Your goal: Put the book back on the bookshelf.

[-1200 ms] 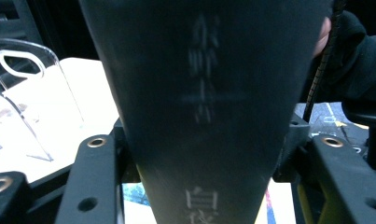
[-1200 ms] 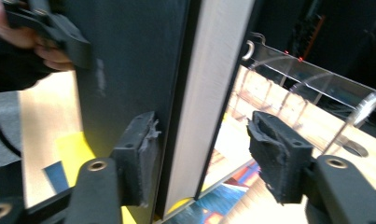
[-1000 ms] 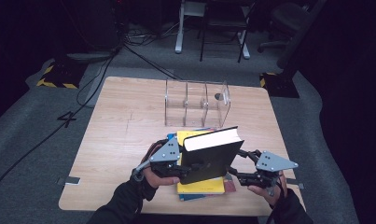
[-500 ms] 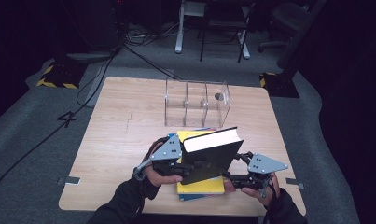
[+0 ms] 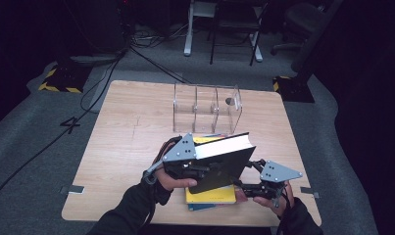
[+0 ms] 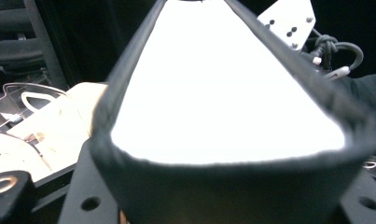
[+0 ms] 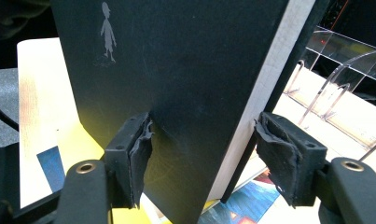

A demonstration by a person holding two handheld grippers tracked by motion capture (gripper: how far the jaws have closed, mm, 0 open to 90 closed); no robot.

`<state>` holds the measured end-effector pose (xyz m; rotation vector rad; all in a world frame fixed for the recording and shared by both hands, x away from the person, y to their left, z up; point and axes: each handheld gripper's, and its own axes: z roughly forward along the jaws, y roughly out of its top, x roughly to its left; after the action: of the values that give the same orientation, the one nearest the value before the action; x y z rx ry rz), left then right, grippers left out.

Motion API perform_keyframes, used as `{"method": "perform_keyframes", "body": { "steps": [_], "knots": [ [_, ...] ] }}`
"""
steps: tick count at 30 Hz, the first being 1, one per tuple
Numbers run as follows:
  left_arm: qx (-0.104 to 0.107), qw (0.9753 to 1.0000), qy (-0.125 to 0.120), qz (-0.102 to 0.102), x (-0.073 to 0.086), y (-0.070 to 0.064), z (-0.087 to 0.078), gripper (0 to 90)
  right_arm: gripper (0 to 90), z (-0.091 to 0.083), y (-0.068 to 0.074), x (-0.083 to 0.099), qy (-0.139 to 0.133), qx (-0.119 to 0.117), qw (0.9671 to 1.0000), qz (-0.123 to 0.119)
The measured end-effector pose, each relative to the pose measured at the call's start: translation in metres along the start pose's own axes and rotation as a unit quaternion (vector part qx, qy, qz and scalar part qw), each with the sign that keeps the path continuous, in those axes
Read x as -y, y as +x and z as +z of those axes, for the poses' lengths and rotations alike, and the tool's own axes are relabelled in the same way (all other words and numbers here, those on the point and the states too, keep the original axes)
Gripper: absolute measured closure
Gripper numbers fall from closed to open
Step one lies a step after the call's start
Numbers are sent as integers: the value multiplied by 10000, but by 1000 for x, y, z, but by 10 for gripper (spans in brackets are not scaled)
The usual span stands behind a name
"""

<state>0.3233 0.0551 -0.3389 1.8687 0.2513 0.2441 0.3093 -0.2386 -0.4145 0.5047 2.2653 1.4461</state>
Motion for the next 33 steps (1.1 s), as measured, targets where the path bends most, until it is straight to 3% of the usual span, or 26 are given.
{"method": "perform_keyframes", "body": {
  "steps": [10,23,33],
  "knots": [
    [4,9999,-7,-143,-14,2,1,445,361,0,0,0,-1,-5,10000,21],
    [9,10000,21,-24,-16,-1,-2,501,365,-5,2,-2,12,-65,10000,-33],
    [-189,9998,-13,-65,-18,-1,-5,515,360,-19,-11,10,167,99,9996,219]
  ]
}}
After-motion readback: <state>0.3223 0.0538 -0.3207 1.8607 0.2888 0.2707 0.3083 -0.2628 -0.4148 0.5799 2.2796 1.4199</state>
